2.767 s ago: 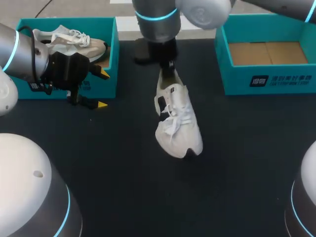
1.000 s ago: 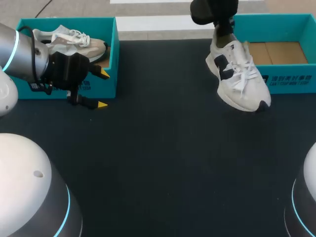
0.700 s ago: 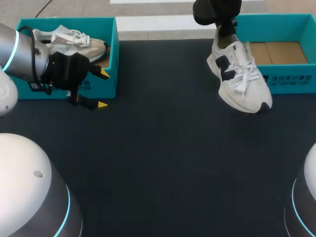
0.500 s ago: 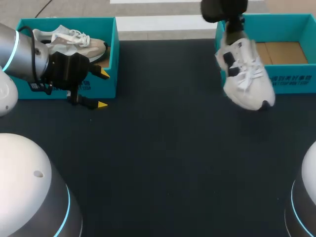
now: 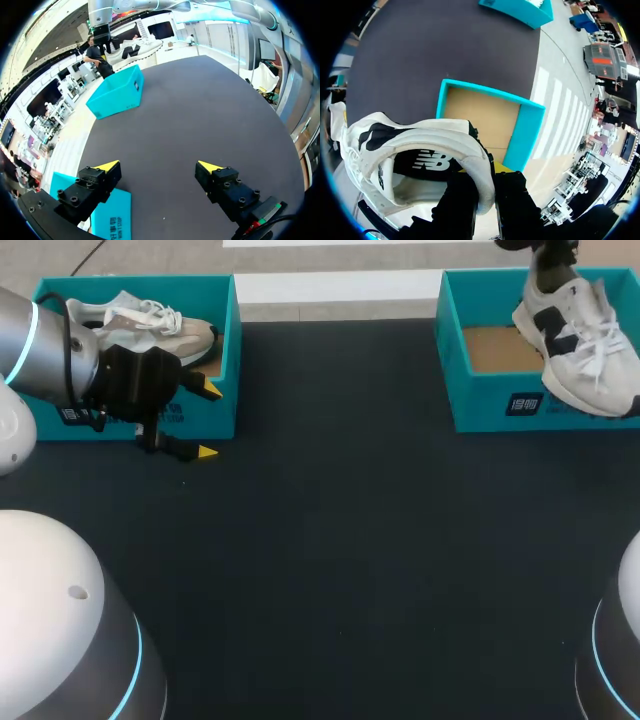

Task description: Take the shoe out of the shoebox, open the shoe tongue, remove and reinsert the insole, then place the shoe into the shoebox

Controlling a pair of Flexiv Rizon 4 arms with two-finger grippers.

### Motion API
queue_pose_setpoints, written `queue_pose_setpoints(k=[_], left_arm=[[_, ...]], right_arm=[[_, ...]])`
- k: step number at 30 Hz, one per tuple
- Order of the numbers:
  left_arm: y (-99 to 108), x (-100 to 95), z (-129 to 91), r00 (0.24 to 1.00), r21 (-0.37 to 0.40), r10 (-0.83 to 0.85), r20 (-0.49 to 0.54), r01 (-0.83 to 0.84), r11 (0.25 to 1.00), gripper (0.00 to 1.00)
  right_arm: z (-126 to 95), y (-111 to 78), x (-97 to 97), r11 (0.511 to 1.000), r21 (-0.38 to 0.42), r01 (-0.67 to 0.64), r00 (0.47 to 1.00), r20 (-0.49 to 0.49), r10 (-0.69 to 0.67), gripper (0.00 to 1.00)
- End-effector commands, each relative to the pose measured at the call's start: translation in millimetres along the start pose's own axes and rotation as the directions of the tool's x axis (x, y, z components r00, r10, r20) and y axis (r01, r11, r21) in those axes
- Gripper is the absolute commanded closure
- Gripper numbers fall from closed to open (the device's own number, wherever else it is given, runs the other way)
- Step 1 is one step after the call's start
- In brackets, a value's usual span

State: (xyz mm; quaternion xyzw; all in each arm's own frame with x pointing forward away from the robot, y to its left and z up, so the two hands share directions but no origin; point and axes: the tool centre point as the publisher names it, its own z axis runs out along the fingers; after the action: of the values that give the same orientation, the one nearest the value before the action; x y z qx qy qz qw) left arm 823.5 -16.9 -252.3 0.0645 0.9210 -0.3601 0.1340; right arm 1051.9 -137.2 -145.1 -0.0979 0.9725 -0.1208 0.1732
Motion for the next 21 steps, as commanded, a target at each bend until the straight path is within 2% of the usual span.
queue_pose_setpoints(k=[1, 13, 21], left_arm=[[-1, 1.0, -1, 1.0, -0.004, 0.0, 0.001, 0.0, 1.0, 0.0], [-1, 1.0, -1, 1.0, -0.004, 0.0, 0.001, 0.0, 1.0, 0.0], [-1, 1.0, -1, 1.0, -0.004, 0.0, 0.001, 0.0, 1.0, 0.0]], right_arm=[[-1, -4.2, 1.3, 1.0, -0.011, 0.002, 1.0, 0.003, -0.002, 1.0], [-1, -4.2, 1.3, 1.0, -0.011, 0.002, 1.0, 0.003, -0.002, 1.0], [21, -64.1, 8.8, 1.0, 0.023, -0.022, 1.0, -0.012, 0.022, 1.0]])
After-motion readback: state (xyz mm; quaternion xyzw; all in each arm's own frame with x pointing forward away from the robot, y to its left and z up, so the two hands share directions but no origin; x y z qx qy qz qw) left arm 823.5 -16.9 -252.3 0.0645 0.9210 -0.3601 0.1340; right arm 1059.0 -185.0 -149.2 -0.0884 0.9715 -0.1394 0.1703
